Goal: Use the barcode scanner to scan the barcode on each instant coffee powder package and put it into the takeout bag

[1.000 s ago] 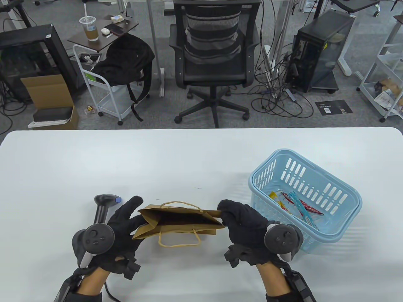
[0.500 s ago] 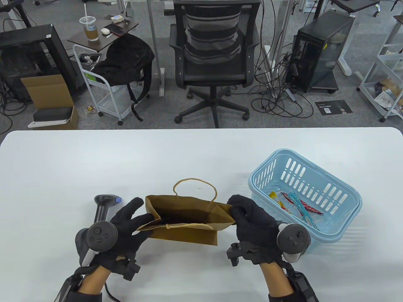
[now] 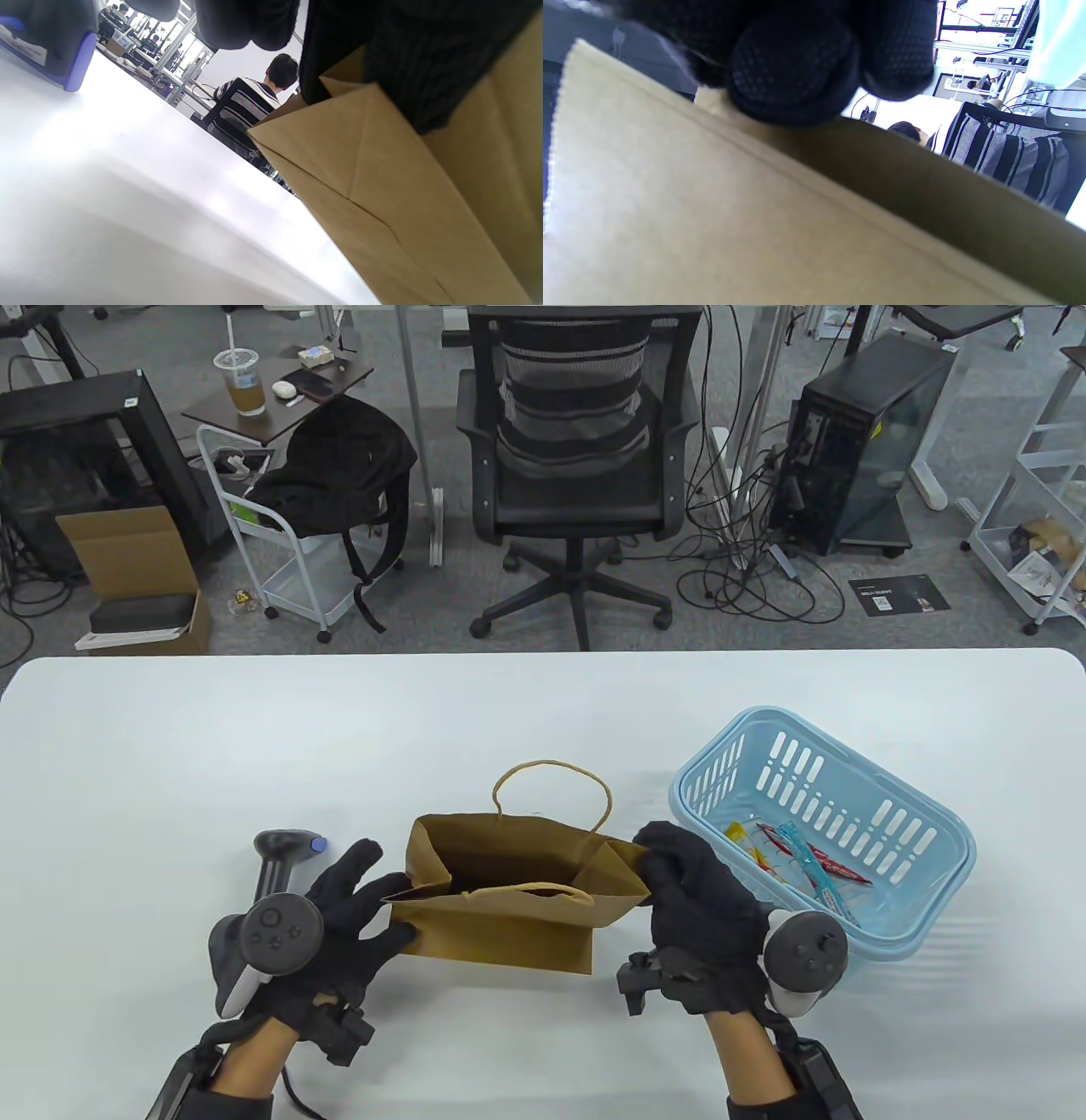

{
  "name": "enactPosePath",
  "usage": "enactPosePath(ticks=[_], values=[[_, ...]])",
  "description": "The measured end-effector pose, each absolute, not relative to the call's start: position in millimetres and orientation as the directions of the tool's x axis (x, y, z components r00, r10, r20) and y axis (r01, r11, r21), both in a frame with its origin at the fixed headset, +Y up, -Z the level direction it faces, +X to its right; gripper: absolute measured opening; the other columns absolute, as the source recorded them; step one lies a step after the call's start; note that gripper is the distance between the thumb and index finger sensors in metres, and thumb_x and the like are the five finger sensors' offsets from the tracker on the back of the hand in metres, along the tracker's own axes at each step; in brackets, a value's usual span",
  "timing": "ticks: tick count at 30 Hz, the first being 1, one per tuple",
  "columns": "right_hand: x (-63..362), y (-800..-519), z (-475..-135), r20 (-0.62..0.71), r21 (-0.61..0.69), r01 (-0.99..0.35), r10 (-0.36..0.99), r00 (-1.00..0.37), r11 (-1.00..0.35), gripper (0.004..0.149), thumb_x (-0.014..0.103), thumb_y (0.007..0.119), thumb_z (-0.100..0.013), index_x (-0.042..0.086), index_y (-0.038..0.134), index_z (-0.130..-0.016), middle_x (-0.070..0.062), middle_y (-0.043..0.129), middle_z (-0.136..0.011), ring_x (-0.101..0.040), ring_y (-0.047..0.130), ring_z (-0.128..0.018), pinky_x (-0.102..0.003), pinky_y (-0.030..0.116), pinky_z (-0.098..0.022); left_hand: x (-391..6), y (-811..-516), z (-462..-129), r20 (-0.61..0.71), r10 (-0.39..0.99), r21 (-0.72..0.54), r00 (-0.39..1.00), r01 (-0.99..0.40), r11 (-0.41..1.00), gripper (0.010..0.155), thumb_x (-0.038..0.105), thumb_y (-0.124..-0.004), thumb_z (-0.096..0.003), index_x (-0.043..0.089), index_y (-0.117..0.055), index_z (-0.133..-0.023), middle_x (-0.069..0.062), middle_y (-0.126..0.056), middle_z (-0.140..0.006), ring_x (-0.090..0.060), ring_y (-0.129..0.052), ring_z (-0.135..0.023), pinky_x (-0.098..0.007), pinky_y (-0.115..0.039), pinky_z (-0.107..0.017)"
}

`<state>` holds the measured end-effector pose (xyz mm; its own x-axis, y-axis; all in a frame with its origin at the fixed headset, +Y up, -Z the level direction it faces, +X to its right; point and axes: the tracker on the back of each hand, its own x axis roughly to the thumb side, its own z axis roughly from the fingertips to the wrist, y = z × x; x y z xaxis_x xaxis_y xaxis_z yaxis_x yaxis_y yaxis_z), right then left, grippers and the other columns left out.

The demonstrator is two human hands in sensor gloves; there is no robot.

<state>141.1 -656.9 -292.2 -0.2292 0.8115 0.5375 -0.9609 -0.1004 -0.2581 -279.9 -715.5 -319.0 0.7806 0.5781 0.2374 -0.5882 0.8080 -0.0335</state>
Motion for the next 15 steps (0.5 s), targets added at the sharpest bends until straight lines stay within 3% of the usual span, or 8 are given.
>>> enactPosePath(ticks=[9,15], values=[[146.6,-657.1,-291.5,0.528,-0.277,-0.960,0.828,-0.187,-0.040,0.041,0.034,0.081,-0.045,0.026,0.083,-0.085,-0.005,0.100,-0.065,-0.006,0.102,-0.028,-0.035,0.090,-0.045,-279.9,-716.7,-319.9,0.229,0.595,-0.059,0.770,-0.599,0.798,0.071,0.061,-0.086,-0.0366,0.035,-0.069,-0.100,0.006,-0.037,-0.122,-0.027,-0.048,-0.116,-0.054,-0.043,-0.084],[148.6,-659.4,-291.4,0.515,-0.278,-0.960,0.847,-0.130,0.021,0.041,0.034,0.080,-0.046,0.025,0.082,-0.085,-0.005,0.100,-0.065,-0.005,0.101,-0.027,-0.034,0.091,-0.044,-280.4,-716.8,-321.0,0.225,0.683,-0.110,0.695,-0.679,0.726,0.070,0.054,-0.085,-0.0400,0.034,-0.060,-0.103,0.004,-0.036,-0.121,-0.028,-0.047,-0.115,-0.055,-0.043,-0.083]])
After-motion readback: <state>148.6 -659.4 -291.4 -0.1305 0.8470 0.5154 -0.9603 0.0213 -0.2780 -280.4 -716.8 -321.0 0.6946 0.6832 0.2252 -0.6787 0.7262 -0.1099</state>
